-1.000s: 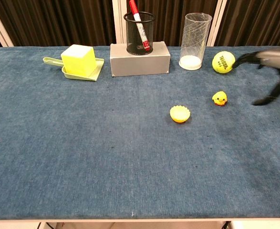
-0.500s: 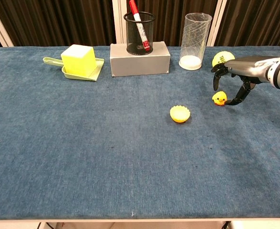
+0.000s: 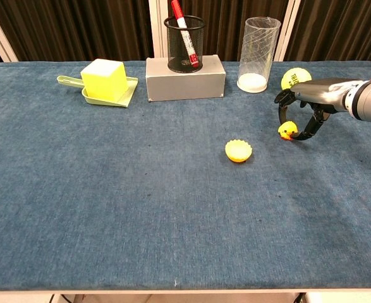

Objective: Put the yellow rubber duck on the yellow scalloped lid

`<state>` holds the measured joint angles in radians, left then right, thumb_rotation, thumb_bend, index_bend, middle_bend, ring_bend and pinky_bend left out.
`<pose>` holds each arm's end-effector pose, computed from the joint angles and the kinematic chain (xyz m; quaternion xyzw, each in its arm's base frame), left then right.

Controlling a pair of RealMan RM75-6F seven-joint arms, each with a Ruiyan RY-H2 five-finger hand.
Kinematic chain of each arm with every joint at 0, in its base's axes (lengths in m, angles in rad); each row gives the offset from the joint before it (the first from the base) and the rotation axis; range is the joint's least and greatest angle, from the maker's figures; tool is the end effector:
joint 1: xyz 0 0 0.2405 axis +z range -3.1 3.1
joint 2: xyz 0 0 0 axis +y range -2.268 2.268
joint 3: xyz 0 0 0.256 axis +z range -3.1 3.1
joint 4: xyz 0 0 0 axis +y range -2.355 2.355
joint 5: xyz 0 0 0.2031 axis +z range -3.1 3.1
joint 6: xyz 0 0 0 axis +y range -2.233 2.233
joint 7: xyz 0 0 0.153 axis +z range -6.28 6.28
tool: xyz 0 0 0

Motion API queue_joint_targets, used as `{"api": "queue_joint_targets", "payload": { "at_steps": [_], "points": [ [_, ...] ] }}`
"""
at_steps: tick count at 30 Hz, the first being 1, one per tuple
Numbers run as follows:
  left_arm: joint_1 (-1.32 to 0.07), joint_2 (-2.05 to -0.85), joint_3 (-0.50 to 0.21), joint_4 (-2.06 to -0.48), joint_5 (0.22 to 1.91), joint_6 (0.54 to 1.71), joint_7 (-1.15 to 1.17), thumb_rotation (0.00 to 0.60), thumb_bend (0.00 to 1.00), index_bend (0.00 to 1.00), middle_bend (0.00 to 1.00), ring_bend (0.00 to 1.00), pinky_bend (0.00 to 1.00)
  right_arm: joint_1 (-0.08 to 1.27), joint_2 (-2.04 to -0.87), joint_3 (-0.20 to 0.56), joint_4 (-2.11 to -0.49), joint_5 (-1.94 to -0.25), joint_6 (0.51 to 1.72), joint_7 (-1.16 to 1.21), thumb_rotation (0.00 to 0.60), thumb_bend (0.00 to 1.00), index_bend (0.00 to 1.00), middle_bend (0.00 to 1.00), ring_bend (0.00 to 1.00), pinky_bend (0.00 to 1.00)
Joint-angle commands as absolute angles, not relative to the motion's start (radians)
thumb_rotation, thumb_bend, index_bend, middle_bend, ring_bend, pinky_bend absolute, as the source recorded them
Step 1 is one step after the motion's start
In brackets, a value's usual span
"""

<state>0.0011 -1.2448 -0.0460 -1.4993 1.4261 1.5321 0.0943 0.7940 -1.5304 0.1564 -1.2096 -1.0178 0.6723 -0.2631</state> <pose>-0.3416 0.1603 0.1451 -0.5601 -0.3933 -0.3349 0.6477 -0.2109 -0.3920 -0.0106 0.7614 -0.4139 0.2478 0.4330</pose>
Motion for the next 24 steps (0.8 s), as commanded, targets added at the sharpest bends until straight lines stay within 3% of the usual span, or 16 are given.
{"api": "queue_joint_targets", "payload": {
  "at_steps": [1,11,24],
  "points": [
    [0.002,-1.244,-0.046,-1.500,1.427,1.533,0.093,0.600,0.06,0.12,0.05,0.02,0.02,0.783,-1.494,0.163,-1.257,-1.054,0.703,-0.235,0.600,0.53,0.65,0.18,0.12,0.25],
    [0.003,-1.246,-0.047,-1.494,1.430,1.535,0.082,0.600,0.06,0.12,0.05,0.02,0.02,0.765,-1.353,0.185,-1.509,-1.180,0.817,-0.206,0.600,0.53,0.65,0.18,0.12,0.25],
    [0.018,-1.260,-0.040,-1.464,1.422,1.536,0.056,0.600,0.06,0.12,0.05,0.02,0.02,0.876,-1.472,0.147,-1.500,-1.123,0.735,-0.379,0.600,0.53,0.62,0.18,0.12,0.25]
  ]
}}
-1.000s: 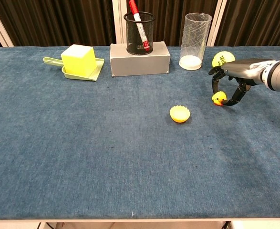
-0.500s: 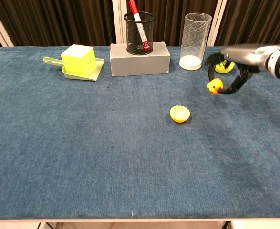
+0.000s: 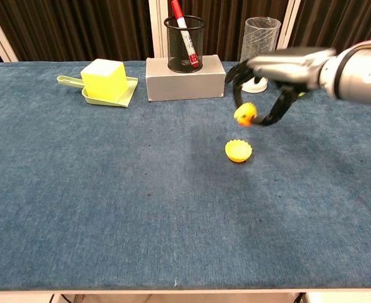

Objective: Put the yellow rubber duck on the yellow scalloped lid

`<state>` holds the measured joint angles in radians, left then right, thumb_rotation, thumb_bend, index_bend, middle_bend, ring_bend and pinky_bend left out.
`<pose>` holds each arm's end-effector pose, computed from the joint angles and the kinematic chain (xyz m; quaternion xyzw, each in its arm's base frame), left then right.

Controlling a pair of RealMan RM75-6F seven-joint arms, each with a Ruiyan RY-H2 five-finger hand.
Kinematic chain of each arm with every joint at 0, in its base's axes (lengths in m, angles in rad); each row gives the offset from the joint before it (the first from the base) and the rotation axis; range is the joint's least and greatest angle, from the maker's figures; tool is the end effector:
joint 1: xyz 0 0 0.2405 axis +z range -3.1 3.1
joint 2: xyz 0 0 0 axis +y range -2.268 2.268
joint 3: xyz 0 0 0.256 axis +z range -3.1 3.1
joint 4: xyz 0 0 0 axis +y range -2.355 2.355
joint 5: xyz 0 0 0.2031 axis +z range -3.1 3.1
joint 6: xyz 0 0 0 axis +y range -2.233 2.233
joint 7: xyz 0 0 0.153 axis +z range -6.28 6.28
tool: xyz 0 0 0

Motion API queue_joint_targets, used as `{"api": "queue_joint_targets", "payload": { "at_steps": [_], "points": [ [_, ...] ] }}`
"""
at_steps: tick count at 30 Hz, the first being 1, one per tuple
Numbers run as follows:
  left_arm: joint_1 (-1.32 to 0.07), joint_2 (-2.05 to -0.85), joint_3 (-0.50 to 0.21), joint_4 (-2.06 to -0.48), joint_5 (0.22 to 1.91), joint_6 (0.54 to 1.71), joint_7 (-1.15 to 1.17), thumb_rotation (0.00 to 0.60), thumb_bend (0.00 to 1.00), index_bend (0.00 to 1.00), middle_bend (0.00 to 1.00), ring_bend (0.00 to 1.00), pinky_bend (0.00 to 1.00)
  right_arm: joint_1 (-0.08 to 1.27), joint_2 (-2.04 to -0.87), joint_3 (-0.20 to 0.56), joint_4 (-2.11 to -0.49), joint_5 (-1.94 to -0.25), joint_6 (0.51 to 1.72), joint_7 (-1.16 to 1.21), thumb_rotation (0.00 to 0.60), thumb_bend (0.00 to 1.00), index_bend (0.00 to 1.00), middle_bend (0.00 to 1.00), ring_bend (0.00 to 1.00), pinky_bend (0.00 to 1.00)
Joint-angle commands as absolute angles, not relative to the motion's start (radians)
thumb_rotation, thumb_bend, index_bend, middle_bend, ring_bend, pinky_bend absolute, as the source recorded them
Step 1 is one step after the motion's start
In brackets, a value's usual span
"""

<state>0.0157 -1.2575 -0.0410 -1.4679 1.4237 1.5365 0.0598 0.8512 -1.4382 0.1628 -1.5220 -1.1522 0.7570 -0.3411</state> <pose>-0.3488 0.1541 0.1440 -0.5527 -0.4016 -0.3350 0.6488 -0.1213 -0.3589 -0.0076 0.8206 -0.3223 0.3170 0.3497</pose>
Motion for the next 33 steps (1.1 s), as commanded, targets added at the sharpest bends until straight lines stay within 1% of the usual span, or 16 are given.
{"api": "queue_joint_targets", "payload": {
  "at_steps": [1,7,13,16,21,27,31,33],
  "points": [
    [0.019,-1.261,-0.040,-1.461,1.422,1.536,0.054,0.600,0.06,0.12,0.05,0.02,0.02,0.881,-1.481,0.142,-1.493,-1.115,0.731,-0.391,0.600,0.53,0.62,0.18,0.12,0.25],
    [0.023,-1.268,-0.038,-1.444,1.418,1.533,0.039,0.600,0.06,0.12,0.05,0.02,0.02,0.895,-1.515,0.118,-1.471,-1.079,0.728,-0.430,0.600,0.53,0.60,0.18,0.12,0.25],
    [0.025,-1.274,-0.038,-1.433,1.419,1.531,0.030,0.600,0.06,0.12,0.05,0.02,0.02,0.900,-1.518,0.104,-1.471,-1.060,0.737,-0.450,0.600,0.53,0.58,0.18,0.12,0.25],
    [0.025,-1.275,-0.039,-1.430,1.420,1.532,0.028,0.600,0.06,0.12,0.05,0.02,0.02,0.899,-1.515,0.099,-1.473,-1.051,0.742,-0.454,0.600,0.53,0.55,0.18,0.12,0.25],
    [0.024,-1.277,-0.040,-1.428,1.421,1.530,0.028,0.600,0.06,0.12,0.05,0.02,0.01,0.898,-1.505,0.089,-1.481,-1.047,0.745,-0.456,0.600,0.53,0.42,0.18,0.10,0.24],
    [0.023,-1.276,-0.043,-1.432,1.422,1.530,0.032,0.600,0.06,0.12,0.05,0.02,0.01,0.896,-1.484,0.078,-1.508,-1.056,0.757,-0.456,0.600,0.53,0.23,0.17,0.08,0.20],
    [0.019,-1.272,-0.044,-1.435,1.423,1.525,0.036,0.600,0.06,0.12,0.05,0.02,0.01,0.862,-1.434,0.091,-1.560,-1.083,0.821,-0.415,0.600,0.52,0.19,0.16,0.07,0.19],
    [0.016,-1.270,-0.046,-1.437,1.423,1.522,0.036,0.600,0.06,0.12,0.05,0.02,0.01,0.827,-1.385,0.095,-1.592,-1.101,0.882,-0.400,0.600,0.52,0.18,0.16,0.07,0.19]
  ]
}}
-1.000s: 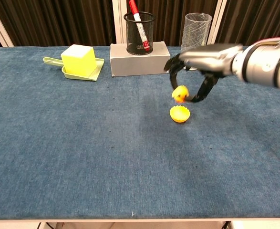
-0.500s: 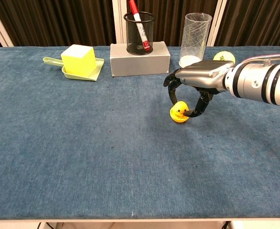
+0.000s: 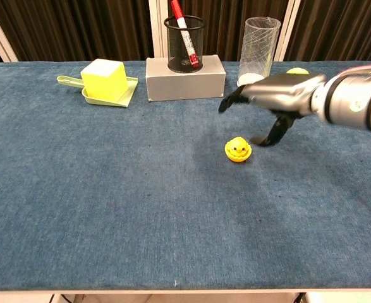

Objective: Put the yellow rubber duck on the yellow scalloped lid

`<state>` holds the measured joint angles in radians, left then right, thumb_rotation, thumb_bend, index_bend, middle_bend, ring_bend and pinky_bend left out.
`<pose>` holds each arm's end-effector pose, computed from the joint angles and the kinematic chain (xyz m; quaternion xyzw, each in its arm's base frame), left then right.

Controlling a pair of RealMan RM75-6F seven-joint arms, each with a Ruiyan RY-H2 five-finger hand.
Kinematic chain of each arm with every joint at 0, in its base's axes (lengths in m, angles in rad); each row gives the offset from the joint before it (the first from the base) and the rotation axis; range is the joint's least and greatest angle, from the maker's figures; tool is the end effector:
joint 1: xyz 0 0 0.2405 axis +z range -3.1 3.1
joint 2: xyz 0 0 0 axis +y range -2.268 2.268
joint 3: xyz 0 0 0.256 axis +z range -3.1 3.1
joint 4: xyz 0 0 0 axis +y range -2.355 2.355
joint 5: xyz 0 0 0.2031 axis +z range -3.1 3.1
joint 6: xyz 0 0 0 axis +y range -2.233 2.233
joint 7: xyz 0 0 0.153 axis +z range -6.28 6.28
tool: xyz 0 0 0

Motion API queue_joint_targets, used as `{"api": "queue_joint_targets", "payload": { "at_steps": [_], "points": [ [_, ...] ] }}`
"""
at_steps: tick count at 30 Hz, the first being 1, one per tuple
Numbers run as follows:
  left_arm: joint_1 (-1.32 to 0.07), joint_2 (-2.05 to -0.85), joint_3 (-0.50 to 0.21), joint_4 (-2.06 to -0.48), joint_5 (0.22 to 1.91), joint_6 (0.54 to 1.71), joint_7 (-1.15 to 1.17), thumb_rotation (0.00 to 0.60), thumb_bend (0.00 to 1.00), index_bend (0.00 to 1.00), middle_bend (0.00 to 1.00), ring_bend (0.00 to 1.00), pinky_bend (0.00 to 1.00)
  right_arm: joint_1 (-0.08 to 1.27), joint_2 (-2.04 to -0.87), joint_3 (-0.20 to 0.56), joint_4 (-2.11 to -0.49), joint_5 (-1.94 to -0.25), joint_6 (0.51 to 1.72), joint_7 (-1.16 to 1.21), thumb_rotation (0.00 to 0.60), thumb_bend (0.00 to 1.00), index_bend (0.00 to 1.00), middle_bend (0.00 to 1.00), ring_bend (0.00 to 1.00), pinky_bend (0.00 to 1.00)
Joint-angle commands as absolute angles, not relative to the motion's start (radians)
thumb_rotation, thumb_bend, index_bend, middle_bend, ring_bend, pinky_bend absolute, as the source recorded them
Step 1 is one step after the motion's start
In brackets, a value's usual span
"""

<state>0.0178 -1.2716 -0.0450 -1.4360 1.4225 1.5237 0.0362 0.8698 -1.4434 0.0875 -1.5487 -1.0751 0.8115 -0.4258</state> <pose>-0.3543 0.1540 0.1413 -0.5512 -0.4066 -0.3341 0.6475 -0.1314 -0.3481 -0.0145 0.8286 -0.3148 0.2883 0.3621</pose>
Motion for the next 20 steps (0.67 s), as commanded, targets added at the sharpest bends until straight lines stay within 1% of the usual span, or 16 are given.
{"api": "queue_joint_targets", "payload": {
  "at_steps": [1,4,7,10,12,14,17,20],
  "points": [
    [0.013,-1.270,-0.048,-1.437,1.424,1.521,0.036,0.600,0.06,0.12,0.05,0.02,0.01,0.805,-1.357,0.095,-1.608,-1.108,0.920,-0.398,0.600,0.52,0.18,0.16,0.07,0.19],
    [0.006,-1.270,-0.053,-1.437,1.426,1.517,0.033,0.600,0.06,0.12,0.05,0.02,0.01,0.710,-1.259,0.078,-1.672,-1.149,1.078,-0.400,0.600,0.50,0.17,0.16,0.07,0.19],
    [0.000,-1.272,-0.056,-1.437,1.429,1.514,0.032,0.600,0.06,0.12,0.05,0.02,0.01,0.612,-1.182,0.055,-1.723,-1.191,1.211,-0.370,0.600,0.46,0.14,0.15,0.07,0.19],
    [-0.006,-1.273,-0.058,-1.439,1.432,1.512,0.035,0.600,0.06,0.12,0.05,0.02,0.01,0.508,-1.126,0.023,-1.755,-1.239,1.334,-0.311,0.600,0.43,0.08,0.12,0.04,0.19],
    [-0.008,-1.274,-0.059,-1.442,1.433,1.511,0.037,0.600,0.06,0.12,0.05,0.02,0.01,0.446,-1.107,0.001,-1.758,-1.268,1.404,-0.281,0.600,0.41,0.03,0.09,0.03,0.18],
    [-0.012,-1.273,-0.062,-1.445,1.431,1.509,0.040,0.600,0.06,0.12,0.05,0.02,0.01,0.380,-1.099,-0.022,-1.757,-1.298,1.473,-0.244,0.600,0.41,0.01,0.07,0.02,0.17],
    [-0.017,-1.271,-0.065,-1.452,1.431,1.505,0.047,0.600,0.06,0.12,0.05,0.02,0.01,0.303,-1.101,-0.051,-1.740,-1.346,1.543,-0.173,0.600,0.41,0.00,0.06,0.02,0.16],
    [-0.022,-1.270,-0.068,-1.459,1.434,1.507,0.054,0.600,0.06,0.12,0.05,0.02,0.01,0.259,-1.108,-0.063,-1.722,-1.377,1.568,-0.122,0.600,0.41,0.00,0.06,0.02,0.15]
  ]
}}
